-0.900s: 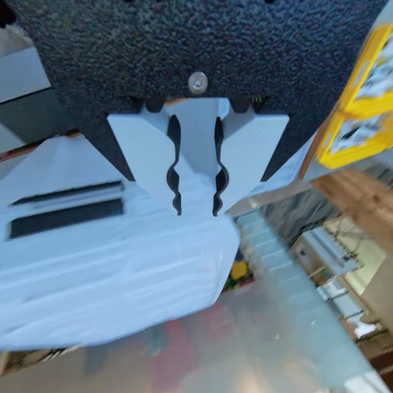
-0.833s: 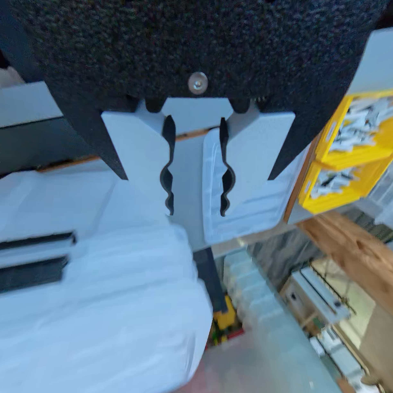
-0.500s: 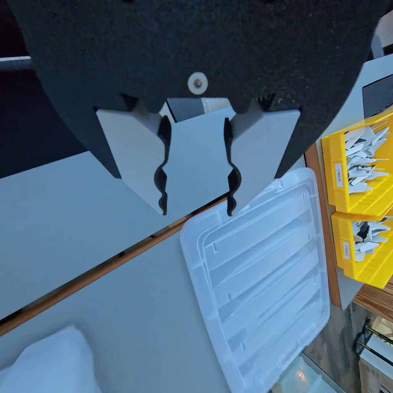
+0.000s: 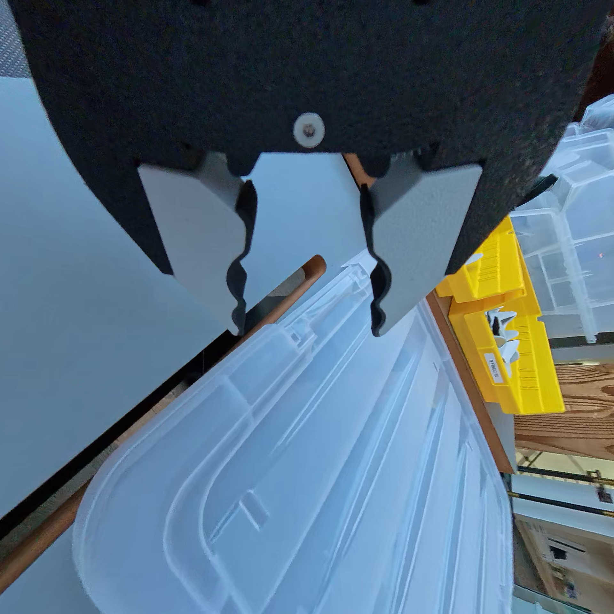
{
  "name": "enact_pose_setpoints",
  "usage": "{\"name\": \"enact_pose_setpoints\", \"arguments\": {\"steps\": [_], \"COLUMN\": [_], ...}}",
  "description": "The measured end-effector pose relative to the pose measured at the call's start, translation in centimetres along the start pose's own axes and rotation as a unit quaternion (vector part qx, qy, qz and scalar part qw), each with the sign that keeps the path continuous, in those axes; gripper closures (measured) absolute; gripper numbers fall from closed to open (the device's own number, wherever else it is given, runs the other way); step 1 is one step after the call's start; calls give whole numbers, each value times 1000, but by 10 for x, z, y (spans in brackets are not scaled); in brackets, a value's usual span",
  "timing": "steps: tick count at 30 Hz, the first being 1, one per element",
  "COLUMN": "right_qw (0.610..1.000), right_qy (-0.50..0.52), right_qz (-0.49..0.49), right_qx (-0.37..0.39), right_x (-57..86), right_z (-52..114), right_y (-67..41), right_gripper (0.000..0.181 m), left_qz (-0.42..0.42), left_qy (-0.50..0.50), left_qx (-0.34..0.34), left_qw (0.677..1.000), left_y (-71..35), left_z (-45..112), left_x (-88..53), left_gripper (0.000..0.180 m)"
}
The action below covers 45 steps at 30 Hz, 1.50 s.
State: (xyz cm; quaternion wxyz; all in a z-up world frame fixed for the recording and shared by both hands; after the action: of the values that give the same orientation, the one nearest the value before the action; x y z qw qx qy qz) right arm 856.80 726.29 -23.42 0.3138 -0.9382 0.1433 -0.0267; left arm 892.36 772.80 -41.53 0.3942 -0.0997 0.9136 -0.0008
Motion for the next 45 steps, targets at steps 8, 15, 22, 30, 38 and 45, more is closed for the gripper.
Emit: {"name": "enact_pose_setpoints", "arguments": {"steps": [8,15,22,30,38,45], "right_qw": [999,999,996,993,936,874], "right_qy": [-28,-37,-40,10,235,345], "right_qz": [7,-19,-80,-76,-211,-229], "right_qx": [-20,-3,22,86,158,255], "right_x": [-3,2,11,54,122,164], "right_z": [29,59,105,176,217,197], "right_y": [8,-8,-31,-83,-186,-311], "right_gripper": [151,152,152,146,124,132], "left_qz": [20,44,84,104,21,-98], "left_qy": [218,230,128,-37,-209,-262], "left_qx": [118,111,78,42,46,87], "left_qw": [969,966,985,993,977,956], "left_y": [-53,-78,-82,-77,-68,-47], "left_z": [5,19,17,-21,-115,-229], "left_x": [30,50,56,40,-32,-83], "left_gripper": [105,122,132,146,160,163]}}
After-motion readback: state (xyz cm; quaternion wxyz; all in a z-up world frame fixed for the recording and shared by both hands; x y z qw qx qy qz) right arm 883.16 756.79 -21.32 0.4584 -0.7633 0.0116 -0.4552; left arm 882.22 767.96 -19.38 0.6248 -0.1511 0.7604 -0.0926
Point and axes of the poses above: each gripper's, where its closed fingertips meet, z out along the fingers, y out of its underside, x = y × z across the jaws, the point moved 2 cm from there along -z, back along the fingers, and after that the axes turned 9 degrees about z, right-handed, at the moved point
